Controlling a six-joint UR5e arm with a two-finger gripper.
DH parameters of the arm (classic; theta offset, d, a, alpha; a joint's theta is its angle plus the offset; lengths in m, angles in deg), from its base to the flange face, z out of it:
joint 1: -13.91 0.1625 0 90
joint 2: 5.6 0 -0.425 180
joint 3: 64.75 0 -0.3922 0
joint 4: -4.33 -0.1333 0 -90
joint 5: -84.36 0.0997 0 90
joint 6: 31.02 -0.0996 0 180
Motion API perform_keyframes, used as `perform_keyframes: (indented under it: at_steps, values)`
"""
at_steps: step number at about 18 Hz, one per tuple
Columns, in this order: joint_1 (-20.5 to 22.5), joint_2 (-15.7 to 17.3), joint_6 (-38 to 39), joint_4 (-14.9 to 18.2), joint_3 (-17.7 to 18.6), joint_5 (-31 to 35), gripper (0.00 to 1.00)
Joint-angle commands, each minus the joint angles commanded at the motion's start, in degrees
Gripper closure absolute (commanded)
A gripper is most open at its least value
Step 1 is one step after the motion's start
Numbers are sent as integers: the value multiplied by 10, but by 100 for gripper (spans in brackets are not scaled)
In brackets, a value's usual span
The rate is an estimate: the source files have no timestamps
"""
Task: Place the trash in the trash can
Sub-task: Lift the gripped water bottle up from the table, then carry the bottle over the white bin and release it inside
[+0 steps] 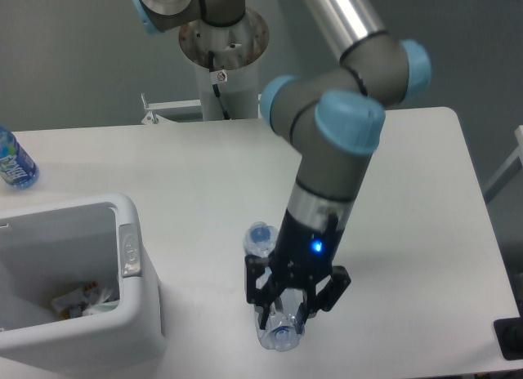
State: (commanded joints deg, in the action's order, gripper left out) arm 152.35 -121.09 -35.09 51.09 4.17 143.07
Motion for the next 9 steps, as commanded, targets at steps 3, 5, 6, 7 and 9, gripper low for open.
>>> perform_keyframes:
  at_steps: [3, 5, 6, 7, 9]
  values:
    - [-18, 10, 24, -14, -13, -1, 46]
    - [-28, 14, 25, -20, -21, -4, 47]
    - [-29, 17, 26, -24, -31, -13, 47]
    - [-29, 16, 27, -27, -40, -24, 47]
    - [-30, 18, 27, -29, -51, -38, 47]
